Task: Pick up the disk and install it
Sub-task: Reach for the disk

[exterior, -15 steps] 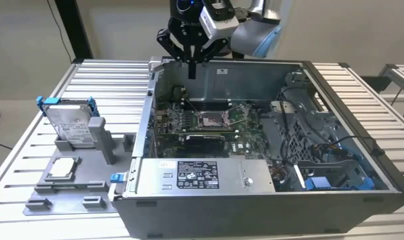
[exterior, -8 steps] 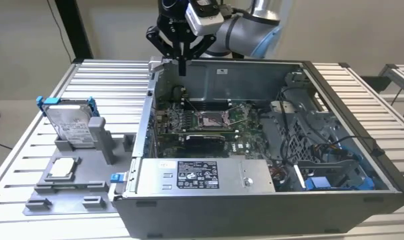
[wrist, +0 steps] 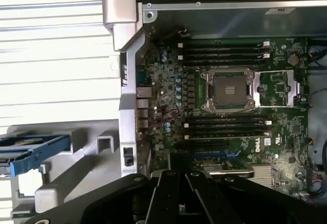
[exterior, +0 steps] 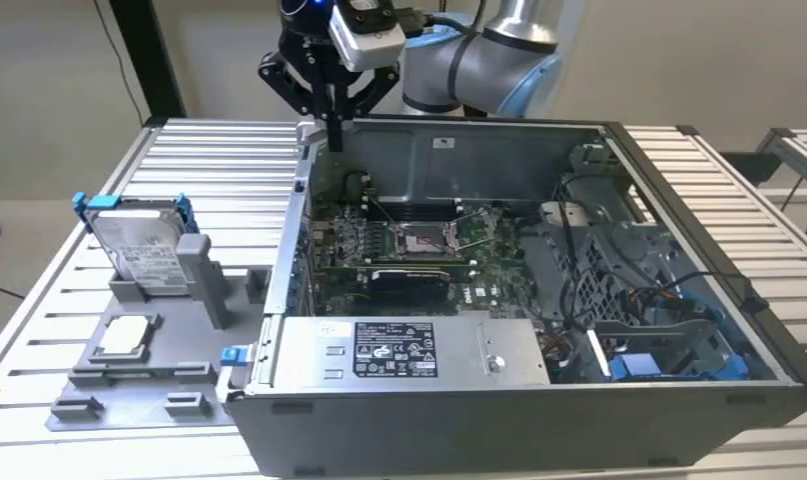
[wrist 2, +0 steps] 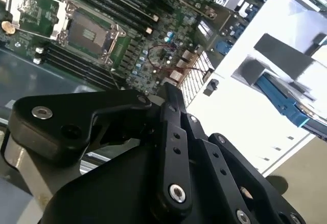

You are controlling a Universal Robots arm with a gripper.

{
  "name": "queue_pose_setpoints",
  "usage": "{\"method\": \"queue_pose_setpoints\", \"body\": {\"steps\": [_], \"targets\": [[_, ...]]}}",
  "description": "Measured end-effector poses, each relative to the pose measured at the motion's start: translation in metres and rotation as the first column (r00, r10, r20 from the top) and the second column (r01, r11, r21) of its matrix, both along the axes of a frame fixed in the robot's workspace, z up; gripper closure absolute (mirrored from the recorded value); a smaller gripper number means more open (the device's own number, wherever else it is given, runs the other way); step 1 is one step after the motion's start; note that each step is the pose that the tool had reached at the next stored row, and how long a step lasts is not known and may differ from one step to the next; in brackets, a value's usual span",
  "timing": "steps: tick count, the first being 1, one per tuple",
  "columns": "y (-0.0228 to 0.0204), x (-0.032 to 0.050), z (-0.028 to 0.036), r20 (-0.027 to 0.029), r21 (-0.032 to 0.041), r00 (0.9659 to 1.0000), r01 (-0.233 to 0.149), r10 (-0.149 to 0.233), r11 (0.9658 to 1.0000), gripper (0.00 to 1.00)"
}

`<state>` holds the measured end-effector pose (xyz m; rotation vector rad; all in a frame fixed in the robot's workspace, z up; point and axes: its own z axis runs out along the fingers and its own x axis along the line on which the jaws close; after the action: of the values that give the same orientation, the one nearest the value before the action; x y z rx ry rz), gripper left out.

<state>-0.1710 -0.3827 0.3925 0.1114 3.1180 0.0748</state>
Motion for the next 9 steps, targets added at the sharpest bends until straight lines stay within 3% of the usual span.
{"method": "queue_pose_setpoints", "body": {"steps": [9], "targets": [[0.0,-0.0288,-0.0003,0.0,0.0001,1.0,0.0,0.0,1.0,1.0]]}}
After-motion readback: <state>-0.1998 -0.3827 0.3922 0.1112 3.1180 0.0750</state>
